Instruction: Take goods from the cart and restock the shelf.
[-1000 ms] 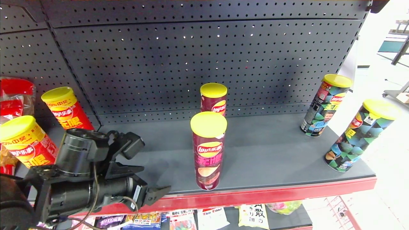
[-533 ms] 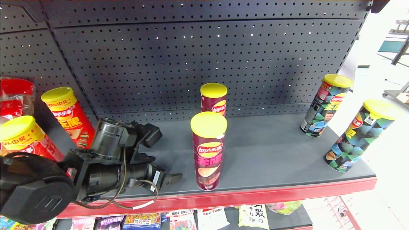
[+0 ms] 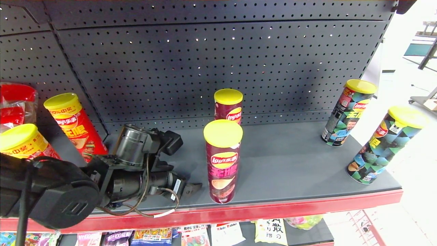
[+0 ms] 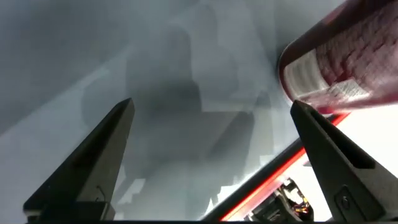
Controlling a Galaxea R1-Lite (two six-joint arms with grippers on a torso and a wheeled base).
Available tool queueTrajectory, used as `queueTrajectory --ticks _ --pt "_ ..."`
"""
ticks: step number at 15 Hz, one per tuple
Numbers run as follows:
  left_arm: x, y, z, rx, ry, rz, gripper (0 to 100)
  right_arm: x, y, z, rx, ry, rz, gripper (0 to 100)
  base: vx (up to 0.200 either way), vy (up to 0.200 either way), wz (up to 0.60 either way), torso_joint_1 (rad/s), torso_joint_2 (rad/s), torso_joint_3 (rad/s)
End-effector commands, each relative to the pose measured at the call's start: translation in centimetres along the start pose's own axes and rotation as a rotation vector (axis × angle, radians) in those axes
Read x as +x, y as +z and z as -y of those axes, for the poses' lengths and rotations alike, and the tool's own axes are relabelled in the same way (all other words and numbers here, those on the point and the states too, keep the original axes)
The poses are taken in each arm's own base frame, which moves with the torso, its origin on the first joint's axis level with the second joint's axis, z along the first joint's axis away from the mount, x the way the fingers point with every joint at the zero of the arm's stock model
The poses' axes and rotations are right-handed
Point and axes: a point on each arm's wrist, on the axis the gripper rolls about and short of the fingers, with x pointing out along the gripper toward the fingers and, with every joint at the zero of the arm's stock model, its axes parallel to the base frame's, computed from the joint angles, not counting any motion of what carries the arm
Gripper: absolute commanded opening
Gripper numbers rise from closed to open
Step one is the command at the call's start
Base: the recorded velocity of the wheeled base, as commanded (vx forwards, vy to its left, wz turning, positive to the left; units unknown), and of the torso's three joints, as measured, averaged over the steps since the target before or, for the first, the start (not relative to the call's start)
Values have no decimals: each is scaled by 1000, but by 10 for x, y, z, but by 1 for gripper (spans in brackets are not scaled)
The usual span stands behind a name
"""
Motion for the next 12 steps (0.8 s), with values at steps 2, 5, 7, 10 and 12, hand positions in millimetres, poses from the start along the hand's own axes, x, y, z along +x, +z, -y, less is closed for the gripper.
queueTrajectory --ticks 2,5,7,10,12 --pt "6 5 2 4 -5 5 100 0 0 0 -1 0 -4 100 0 0 0 0 0 0" --pt "7 6 5 10 -12 7 100 0 0 0 -1 0 -4 100 0 0 0 0 0 0" --pt "8 6 5 12 -15 6 100 0 0 0 -1 0 -4 100 0 0 0 0 0 0" --pt "11 9 5 12 -15 11 100 0 0 0 1 -1 -5 100 0 0 0 0 0 0" --pt "13 11 6 14 -16 16 100 0 0 0 1 -1 -5 100 0 0 0 0 0 0"
